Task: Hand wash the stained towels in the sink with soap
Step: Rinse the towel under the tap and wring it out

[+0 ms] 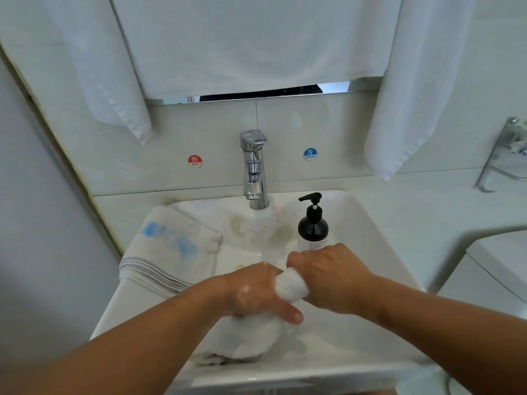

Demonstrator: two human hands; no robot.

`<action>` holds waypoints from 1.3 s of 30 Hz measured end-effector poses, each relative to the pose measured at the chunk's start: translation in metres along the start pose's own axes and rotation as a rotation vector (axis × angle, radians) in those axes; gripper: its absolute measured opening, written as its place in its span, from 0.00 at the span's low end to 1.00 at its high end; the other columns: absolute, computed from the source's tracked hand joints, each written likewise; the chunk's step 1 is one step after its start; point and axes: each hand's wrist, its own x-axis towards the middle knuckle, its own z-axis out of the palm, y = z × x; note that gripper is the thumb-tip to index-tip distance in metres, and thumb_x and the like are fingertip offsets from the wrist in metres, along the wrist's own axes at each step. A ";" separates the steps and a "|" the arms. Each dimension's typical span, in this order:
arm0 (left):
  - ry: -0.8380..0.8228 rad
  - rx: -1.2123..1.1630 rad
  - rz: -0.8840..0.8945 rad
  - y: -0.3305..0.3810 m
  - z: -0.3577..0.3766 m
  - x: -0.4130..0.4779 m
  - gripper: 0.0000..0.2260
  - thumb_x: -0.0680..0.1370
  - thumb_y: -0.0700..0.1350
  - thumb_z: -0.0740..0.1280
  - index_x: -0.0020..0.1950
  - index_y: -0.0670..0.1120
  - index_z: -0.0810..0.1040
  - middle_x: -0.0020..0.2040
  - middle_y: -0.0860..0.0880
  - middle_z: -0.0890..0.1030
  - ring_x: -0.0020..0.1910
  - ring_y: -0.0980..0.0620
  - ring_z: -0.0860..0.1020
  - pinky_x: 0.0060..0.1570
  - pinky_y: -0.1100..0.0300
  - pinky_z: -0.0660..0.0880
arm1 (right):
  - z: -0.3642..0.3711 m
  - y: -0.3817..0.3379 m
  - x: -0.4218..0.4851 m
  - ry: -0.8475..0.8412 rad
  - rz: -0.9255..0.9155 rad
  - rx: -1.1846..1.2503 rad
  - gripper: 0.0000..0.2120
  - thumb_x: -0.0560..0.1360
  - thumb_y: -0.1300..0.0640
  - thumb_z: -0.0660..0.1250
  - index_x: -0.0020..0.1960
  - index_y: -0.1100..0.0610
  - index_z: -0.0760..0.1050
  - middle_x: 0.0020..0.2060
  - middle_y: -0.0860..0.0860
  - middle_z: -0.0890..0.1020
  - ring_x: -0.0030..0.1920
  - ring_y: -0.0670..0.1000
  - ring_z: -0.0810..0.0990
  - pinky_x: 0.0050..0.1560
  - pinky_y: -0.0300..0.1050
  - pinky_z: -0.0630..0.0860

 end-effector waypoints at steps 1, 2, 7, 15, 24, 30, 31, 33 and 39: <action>0.040 0.036 0.003 -0.001 0.000 0.000 0.18 0.61 0.57 0.79 0.47 0.51 0.83 0.41 0.50 0.83 0.39 0.49 0.81 0.38 0.53 0.77 | -0.006 -0.002 0.000 -0.103 0.042 0.107 0.19 0.73 0.43 0.70 0.58 0.49 0.70 0.46 0.46 0.81 0.42 0.51 0.79 0.38 0.45 0.65; 0.091 0.125 0.017 -0.001 0.000 0.000 0.14 0.63 0.54 0.78 0.44 0.51 0.82 0.41 0.50 0.83 0.41 0.49 0.82 0.41 0.52 0.78 | -0.013 -0.002 0.001 -0.202 0.085 0.239 0.22 0.73 0.41 0.71 0.59 0.49 0.67 0.48 0.46 0.80 0.44 0.51 0.78 0.40 0.45 0.66; 0.328 0.519 0.153 0.015 0.003 0.003 0.07 0.72 0.47 0.72 0.48 0.54 0.78 0.45 0.50 0.82 0.42 0.48 0.81 0.42 0.54 0.79 | -0.042 0.012 0.015 -0.533 0.290 0.629 0.29 0.62 0.37 0.81 0.50 0.47 0.68 0.46 0.47 0.80 0.43 0.47 0.79 0.41 0.47 0.81; 0.481 0.719 0.163 0.019 0.000 0.006 0.14 0.75 0.50 0.72 0.59 0.51 0.78 0.50 0.48 0.83 0.43 0.49 0.78 0.42 0.57 0.75 | -0.027 0.008 0.023 -0.610 0.392 0.738 0.16 0.67 0.53 0.78 0.50 0.59 0.80 0.36 0.52 0.81 0.32 0.51 0.78 0.30 0.41 0.74; 0.321 0.683 0.124 0.036 0.001 0.011 0.04 0.75 0.44 0.66 0.42 0.45 0.73 0.40 0.48 0.77 0.41 0.47 0.76 0.35 0.58 0.70 | -0.024 0.008 0.011 -0.201 0.134 0.072 0.15 0.72 0.47 0.68 0.55 0.52 0.73 0.43 0.51 0.81 0.40 0.56 0.78 0.42 0.47 0.76; 0.330 0.405 0.047 0.037 0.005 0.007 0.10 0.73 0.45 0.71 0.39 0.47 0.70 0.38 0.51 0.75 0.37 0.50 0.74 0.30 0.61 0.66 | -0.018 0.014 0.014 -0.064 0.029 -0.019 0.14 0.73 0.46 0.67 0.55 0.52 0.73 0.39 0.50 0.81 0.34 0.55 0.71 0.36 0.45 0.67; 0.326 0.363 0.031 0.036 0.006 0.007 0.10 0.72 0.45 0.71 0.38 0.47 0.70 0.37 0.51 0.75 0.36 0.50 0.74 0.30 0.61 0.66 | -0.015 0.015 0.014 -0.019 -0.008 -0.035 0.15 0.72 0.46 0.68 0.54 0.52 0.74 0.37 0.49 0.81 0.32 0.54 0.70 0.35 0.45 0.64; 0.326 0.300 0.022 0.036 0.006 0.005 0.10 0.71 0.43 0.71 0.37 0.47 0.70 0.36 0.50 0.75 0.36 0.48 0.74 0.32 0.60 0.67 | -0.009 0.018 0.016 0.091 -0.087 -0.132 0.15 0.64 0.45 0.74 0.46 0.52 0.77 0.29 0.48 0.79 0.25 0.53 0.69 0.30 0.42 0.59; 0.292 0.108 0.013 0.035 0.010 0.002 0.04 0.70 0.39 0.71 0.42 0.40 0.78 0.36 0.47 0.78 0.34 0.48 0.74 0.34 0.57 0.69 | -0.003 0.021 0.017 0.187 -0.135 -0.148 0.19 0.52 0.45 0.79 0.35 0.51 0.75 0.21 0.46 0.73 0.18 0.50 0.69 0.26 0.38 0.55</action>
